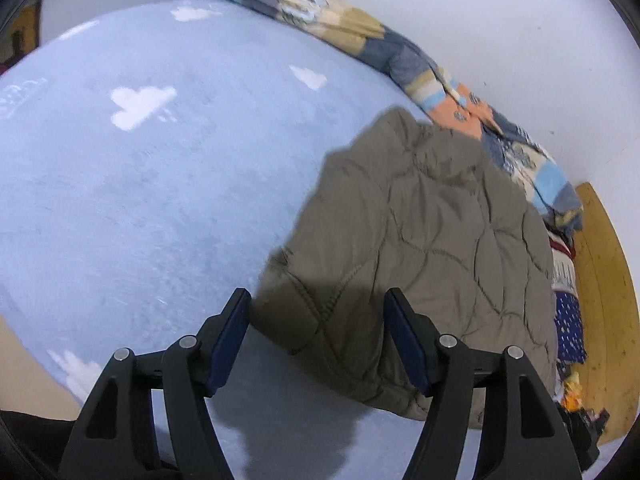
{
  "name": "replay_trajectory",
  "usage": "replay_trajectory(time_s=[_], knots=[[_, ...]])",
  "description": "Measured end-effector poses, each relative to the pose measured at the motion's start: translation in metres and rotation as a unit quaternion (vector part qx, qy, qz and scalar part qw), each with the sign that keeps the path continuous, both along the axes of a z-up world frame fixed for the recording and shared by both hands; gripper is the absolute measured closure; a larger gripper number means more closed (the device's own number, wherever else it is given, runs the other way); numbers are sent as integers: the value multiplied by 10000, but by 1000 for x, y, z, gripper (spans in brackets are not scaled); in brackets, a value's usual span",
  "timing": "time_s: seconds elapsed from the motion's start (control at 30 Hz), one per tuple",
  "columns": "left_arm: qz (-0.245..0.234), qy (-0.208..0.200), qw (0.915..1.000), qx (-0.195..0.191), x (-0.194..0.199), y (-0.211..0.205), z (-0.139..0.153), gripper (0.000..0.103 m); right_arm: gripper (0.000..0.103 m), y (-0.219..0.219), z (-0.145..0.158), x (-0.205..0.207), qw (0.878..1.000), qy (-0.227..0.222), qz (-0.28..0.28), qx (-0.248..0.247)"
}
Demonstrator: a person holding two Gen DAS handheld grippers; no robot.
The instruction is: Fold large clothes
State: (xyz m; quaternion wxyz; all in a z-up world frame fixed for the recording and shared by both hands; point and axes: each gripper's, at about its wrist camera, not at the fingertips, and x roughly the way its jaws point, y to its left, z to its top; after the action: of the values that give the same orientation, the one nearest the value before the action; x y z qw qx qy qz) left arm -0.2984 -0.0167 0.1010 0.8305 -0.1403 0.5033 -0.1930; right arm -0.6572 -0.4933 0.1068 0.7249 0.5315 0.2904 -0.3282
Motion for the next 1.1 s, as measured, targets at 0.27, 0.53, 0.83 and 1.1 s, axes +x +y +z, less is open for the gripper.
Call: replay_trajectory(time_s=[0.27,0.53,0.83,1.1], knots=[[-555,-1810,9797,653,-32,-49,60,35,36,10,49,3,9898,157,-70,-1411],[-2436,-2360,9323,1257,-66,-189,47,35,75,80,71,141,9351,209,2163,-2799],[-2549,-1814,9362,1598,-38,-220,-7,30,75,101,11,217,8987,1066,3151,-2859],[-2365,-2105,9383,1393,-53,-205,-3,30,75,97,8,221,9050,974,3050,-2800]])
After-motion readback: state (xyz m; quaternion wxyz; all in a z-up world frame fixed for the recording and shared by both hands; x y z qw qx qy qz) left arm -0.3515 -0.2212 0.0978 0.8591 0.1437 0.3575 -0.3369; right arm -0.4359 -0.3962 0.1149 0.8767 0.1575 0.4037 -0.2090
